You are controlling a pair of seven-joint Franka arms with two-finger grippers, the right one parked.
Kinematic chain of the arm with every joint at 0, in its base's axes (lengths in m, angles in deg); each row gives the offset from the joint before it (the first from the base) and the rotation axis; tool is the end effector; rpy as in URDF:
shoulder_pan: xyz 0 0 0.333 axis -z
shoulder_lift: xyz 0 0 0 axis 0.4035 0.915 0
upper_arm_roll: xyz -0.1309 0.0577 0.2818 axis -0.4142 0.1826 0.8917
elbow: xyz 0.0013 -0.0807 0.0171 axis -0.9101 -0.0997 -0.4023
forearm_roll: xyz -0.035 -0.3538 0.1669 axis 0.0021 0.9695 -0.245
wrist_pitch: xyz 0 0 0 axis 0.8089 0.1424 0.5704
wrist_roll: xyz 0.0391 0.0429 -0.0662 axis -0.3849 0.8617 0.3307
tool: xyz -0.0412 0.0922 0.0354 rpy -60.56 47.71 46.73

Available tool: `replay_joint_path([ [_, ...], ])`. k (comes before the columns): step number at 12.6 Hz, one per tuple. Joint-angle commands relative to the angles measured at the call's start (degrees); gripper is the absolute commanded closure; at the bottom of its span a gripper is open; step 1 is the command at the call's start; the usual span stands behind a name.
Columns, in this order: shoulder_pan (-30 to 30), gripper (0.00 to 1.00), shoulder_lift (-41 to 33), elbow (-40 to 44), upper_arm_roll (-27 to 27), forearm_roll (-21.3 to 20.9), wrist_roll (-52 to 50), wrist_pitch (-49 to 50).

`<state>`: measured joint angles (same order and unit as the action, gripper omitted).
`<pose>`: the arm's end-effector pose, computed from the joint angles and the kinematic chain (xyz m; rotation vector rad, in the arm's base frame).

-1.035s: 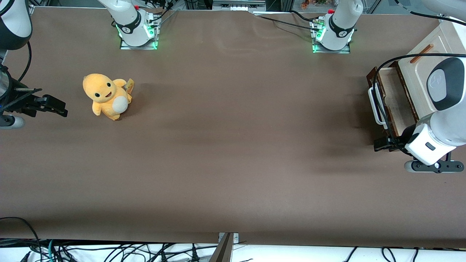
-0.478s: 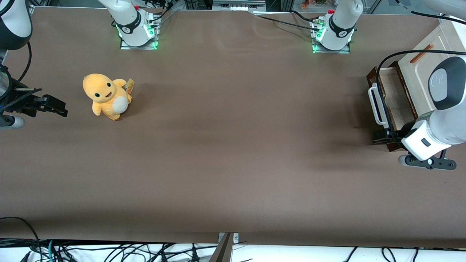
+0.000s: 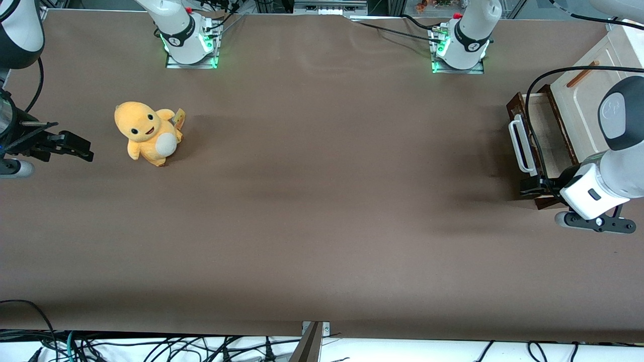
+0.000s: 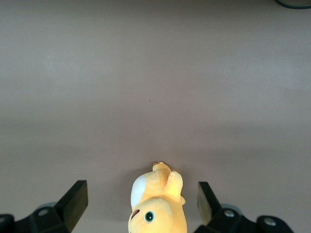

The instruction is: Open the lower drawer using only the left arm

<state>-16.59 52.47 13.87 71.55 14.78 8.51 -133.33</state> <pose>0.6767 -0.0070 0.4877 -3.1305 0.1639 0.1854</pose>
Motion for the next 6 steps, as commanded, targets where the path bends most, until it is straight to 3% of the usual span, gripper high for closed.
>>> replay_joint_path([
  [1,-1.1,0.00,-1.6,-1.4,0.0,1.6,1.6,0.3],
  [6,-1.8,0.00,-2.3,-1.3,-0.5,1.8,-2.4,0.3],
])
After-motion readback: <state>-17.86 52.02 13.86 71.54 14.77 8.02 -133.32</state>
